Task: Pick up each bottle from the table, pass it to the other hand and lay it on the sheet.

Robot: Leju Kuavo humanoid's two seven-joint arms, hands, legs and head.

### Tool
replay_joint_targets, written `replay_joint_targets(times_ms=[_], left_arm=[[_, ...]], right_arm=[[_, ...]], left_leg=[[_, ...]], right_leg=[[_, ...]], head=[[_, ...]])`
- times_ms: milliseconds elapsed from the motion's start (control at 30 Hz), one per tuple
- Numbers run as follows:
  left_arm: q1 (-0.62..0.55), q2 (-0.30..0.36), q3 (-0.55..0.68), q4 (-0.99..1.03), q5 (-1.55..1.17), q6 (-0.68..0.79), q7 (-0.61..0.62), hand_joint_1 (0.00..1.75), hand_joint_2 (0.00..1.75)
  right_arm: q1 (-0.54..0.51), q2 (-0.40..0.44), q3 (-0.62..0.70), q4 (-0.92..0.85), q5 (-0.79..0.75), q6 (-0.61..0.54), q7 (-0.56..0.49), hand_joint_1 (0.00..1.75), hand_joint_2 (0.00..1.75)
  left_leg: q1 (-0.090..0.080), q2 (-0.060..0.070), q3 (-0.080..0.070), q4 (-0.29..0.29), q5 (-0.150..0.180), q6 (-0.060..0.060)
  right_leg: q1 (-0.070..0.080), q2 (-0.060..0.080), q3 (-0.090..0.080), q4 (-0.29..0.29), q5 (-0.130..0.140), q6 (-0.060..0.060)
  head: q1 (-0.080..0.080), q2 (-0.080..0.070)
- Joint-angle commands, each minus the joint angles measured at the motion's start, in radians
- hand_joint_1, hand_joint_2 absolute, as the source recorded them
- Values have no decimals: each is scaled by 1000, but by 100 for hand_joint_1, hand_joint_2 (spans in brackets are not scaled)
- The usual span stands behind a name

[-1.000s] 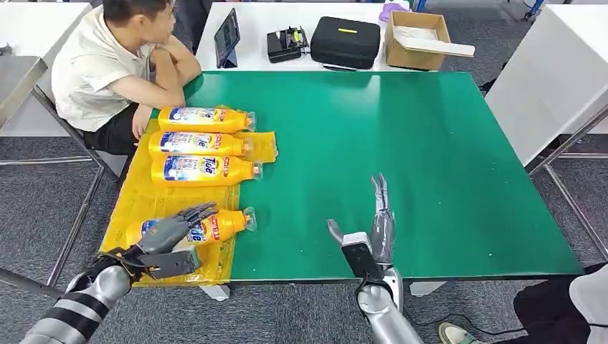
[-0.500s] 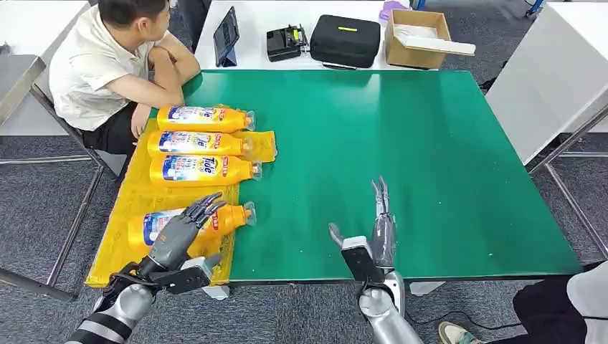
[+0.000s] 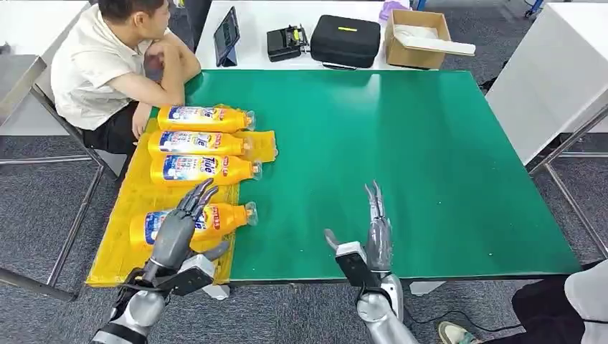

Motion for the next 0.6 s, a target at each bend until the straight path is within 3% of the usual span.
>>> replay_joint_targets(times_ms=[33,533,567,600], left_arm=[[-64,-47,-28,85,3,23,-10,0,175],[-22,-52,-15,15,49,33,-23,0,175],[-12,-65,4,3,92,29,-36,0,175],[20,-97,39,-35,202,-4,-70,0,175]], right_arm=[[-31,-19,-6,44,-7,6,-2,0,175],[-18,-14,8,1,-41,36,-2,0,175],[-9,-13,9,-31,-68,54,-2,0,175],[20,-11,13,-127,-199,156,-2,0,175]], left_leg=[[1,2,4,0,-2,0],[1,2,3,0,-2,0],[1,2,3,1,-2,0],[1,2,2,0,-2,0]], right_leg=[[2,0,5,-1,-1,-4],[1,0,3,0,-1,-3],[2,0,4,0,-1,-4],[1,0,3,0,-1,-3]], head=[[0,0],[0,0],[0,0],[0,0]])
